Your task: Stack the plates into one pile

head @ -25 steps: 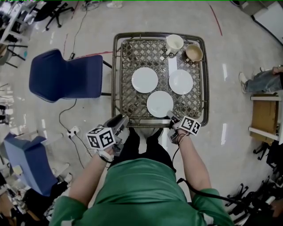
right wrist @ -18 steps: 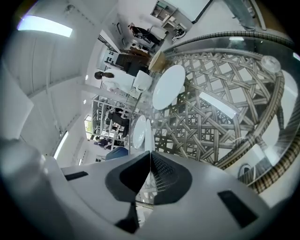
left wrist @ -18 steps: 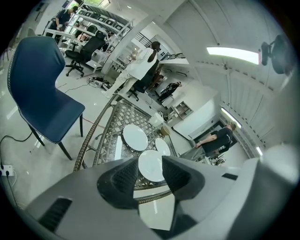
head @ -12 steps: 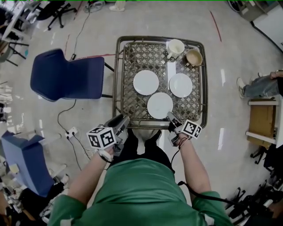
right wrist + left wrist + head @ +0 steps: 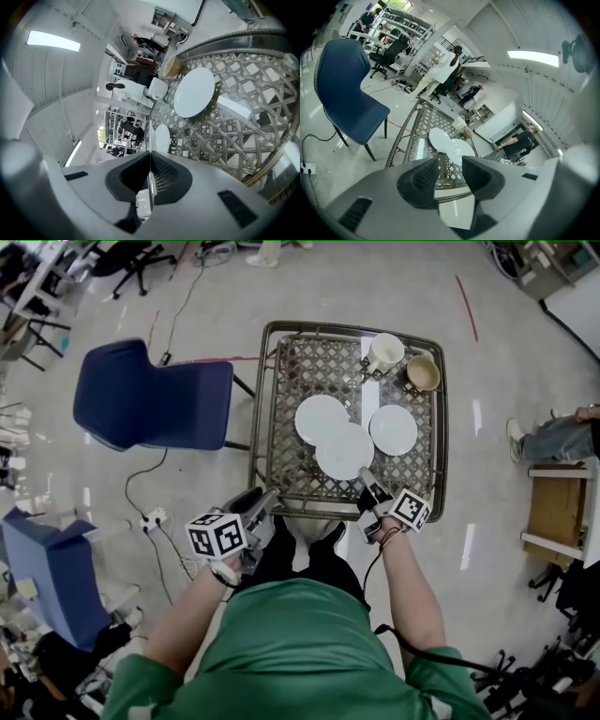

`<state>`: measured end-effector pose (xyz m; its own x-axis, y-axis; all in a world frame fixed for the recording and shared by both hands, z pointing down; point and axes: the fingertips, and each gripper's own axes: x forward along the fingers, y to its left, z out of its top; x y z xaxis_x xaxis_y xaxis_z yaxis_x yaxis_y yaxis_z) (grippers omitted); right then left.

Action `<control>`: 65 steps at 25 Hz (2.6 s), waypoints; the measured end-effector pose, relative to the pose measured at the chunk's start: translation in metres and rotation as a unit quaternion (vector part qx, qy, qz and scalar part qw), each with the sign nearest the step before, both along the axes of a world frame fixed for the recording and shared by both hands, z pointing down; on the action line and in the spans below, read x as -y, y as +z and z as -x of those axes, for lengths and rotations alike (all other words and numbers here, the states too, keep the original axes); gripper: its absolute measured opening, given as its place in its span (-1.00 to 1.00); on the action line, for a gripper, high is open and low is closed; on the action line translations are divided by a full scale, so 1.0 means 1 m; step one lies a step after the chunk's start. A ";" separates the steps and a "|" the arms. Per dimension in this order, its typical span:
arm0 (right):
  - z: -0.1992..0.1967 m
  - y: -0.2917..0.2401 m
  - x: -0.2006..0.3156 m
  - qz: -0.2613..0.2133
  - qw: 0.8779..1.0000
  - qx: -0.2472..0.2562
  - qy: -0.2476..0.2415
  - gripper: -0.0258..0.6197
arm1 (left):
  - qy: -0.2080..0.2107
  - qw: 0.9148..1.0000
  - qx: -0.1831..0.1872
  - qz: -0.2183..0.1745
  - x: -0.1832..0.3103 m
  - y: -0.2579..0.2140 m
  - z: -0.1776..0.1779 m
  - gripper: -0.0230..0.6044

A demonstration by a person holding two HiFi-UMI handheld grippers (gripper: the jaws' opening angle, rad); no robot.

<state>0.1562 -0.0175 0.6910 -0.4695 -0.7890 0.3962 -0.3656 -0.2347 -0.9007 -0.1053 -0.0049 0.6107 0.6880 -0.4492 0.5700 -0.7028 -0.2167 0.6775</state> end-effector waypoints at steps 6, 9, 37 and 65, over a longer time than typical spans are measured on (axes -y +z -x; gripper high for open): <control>0.019 0.000 0.032 -0.015 1.000 0.015 -0.003 -0.83 | -0.014 1.000 0.010 0.008 0.000 0.000 0.021 -0.38; 0.028 0.001 0.049 -0.015 1.000 0.018 -0.002 -0.83 | -0.020 1.000 0.015 0.011 0.006 0.002 0.033 -0.38; 0.047 0.056 0.098 0.065 0.998 -0.023 -0.001 -0.83 | -0.024 0.999 0.017 0.032 0.045 0.016 0.049 -0.38; 0.030 0.044 0.070 0.091 0.988 -0.115 -0.046 -0.14 | -0.011 1.000 0.009 0.011 0.036 0.004 0.025 -0.38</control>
